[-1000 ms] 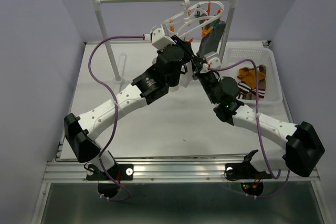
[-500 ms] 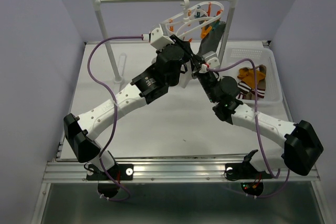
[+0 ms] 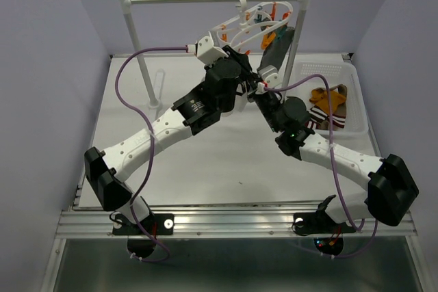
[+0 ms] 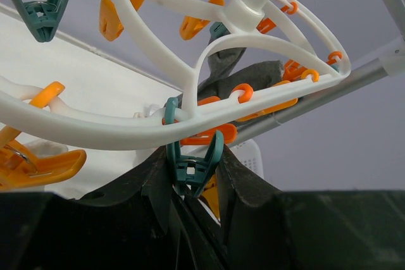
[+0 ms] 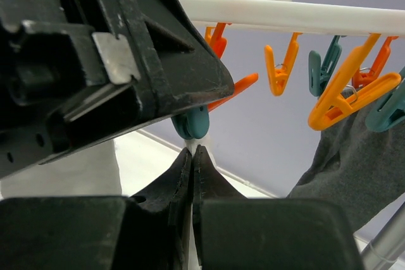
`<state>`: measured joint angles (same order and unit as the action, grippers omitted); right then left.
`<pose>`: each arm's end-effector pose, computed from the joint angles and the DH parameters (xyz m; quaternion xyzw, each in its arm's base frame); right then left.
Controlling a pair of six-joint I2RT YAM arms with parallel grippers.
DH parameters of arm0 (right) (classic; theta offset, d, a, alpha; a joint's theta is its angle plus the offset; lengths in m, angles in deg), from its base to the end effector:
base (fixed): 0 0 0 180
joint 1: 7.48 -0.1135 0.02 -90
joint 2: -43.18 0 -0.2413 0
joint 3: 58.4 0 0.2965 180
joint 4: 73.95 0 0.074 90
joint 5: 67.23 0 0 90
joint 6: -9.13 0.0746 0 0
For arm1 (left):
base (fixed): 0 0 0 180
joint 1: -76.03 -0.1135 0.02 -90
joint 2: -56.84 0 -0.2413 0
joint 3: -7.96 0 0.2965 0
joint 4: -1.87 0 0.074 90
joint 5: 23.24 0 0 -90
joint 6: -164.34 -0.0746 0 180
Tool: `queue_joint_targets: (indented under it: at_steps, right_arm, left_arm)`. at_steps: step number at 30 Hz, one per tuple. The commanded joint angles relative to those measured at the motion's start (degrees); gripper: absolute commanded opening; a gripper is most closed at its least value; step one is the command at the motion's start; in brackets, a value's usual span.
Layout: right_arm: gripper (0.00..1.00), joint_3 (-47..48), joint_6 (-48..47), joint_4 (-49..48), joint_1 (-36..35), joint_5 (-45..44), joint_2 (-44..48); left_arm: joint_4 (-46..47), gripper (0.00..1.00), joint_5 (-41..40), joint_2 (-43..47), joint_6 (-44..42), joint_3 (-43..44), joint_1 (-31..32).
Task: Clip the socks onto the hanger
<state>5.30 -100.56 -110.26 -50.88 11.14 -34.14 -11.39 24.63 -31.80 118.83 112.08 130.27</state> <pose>0.2943 0.2576 0.3358 -0.2166 0.5140 0.1152 0.8220 0.2915 -0.3191 0.4389 -0.2031 0.6666 -0.3481 0.6271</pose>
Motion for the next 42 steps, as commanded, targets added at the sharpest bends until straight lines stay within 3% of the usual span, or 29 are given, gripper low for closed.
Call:
queue_joint_targets:
  at_steps: [1, 12, 13, 15, 17, 18, 23, 24, 31, 36, 42]
  right_arm:
    - [0.01, 2.5, 0.6, -1.9, 0.3, 1.0, 2.0]
    - [0.01, 0.4, 1.0, 1.6, 0.3, -0.3, 4.4]
    - [0.01, -0.2, 1.7, 2.4, 0.3, -0.3, 4.8]
    - [0.01, -2.6, 2.5, 3.1, 0.3, -0.5, 6.1]
    - [0.01, -3.8, 3.6, 5.3, 0.3, -1.3, 6.8]
    - [0.01, -4.3, 4.1, 5.6, 0.3, -1.9, 7.1]
    - [0.01, -7.4, 6.9, 4.8, 0.3, -6.5, 8.5]
    - [0.01, -7.7, 7.5, 4.2, 0.3, -6.5, 8.6]
    - [0.01, -10.0, 8.0, 3.8, 0.3, -5.5, 10.6]
    - [0.01, -11.4, 8.5, 3.8, 0.3, -5.4, 13.0]
    - [0.01, -13.5, 7.7, 4.7, 0.3, -6.5, 14.8]
  left_arm:
    - [-0.8, 0.0, -2.3, -0.6, 0.9, 2.4, -0.2]
    - [-0.3, 0.01, -1.5, -0.1, -0.5, 2.0, -0.1]
    - [0.3, 0.08, -1.1, 0.3, -1.4, 1.3, -0.2]
    - [3.1, 0.35, 0.6, 2.0, -4.2, -1.4, -0.1]
    - [6.2, 0.48, 2.4, 3.4, -6.3, -3.8, -0.1]
    - [6.9, 0.64, 2.8, 4.8, -7.0, -5.0, -0.1]
    - [10.6, 0.78, 4.4, 8.9, -11.2, -10.5, -0.1]
    - [10.8, 0.88, 4.1, 9.4, -11.8, -10.8, -0.1]
    - [8.7, 0.93, 4.1, 10.2, -18.0, -7.6, -0.1]
    - [7.4, 0.99, 8.4, 11.6, -25.6, -6.5, 0.0]
    - [1.8, 0.99, 15.7, 15.2, -34.1, -7.9, -0.1]
